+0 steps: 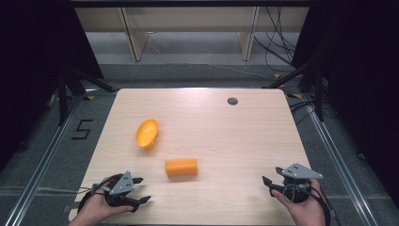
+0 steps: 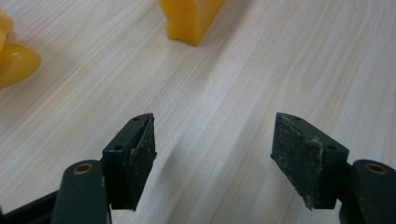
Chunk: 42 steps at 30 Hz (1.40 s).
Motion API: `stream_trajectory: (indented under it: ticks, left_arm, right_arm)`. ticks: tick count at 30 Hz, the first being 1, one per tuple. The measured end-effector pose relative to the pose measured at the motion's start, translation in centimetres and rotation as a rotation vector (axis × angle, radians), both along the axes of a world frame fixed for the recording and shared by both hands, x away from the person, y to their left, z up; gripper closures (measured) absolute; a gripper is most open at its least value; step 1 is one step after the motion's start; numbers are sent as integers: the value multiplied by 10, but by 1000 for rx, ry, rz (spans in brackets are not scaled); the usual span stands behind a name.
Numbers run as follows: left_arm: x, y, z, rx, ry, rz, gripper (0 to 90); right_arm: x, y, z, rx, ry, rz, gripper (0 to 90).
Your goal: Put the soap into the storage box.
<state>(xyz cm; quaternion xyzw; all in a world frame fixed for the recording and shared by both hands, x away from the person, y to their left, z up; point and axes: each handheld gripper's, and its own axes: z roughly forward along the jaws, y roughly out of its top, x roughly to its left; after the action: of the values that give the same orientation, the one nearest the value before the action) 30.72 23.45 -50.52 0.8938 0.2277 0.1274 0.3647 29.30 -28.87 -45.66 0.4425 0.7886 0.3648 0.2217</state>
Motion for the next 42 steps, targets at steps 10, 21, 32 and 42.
stream_trajectory:
  ticks: [10,21,32,42]
  left_arm:
    - [13,-12,33,63,79,43,327]
    - [36,-37,51,255,109,-109,303]
    - [66,-78,60,406,197,-205,274]
    - [77,-98,67,437,186,-236,275]
  right_arm:
    - [-3,8,2,-9,-3,7,412]
    - [-3,7,1,1,12,11,409]
    - [-1,6,-1,-2,6,16,404]
    - [0,6,-2,4,15,33,402]
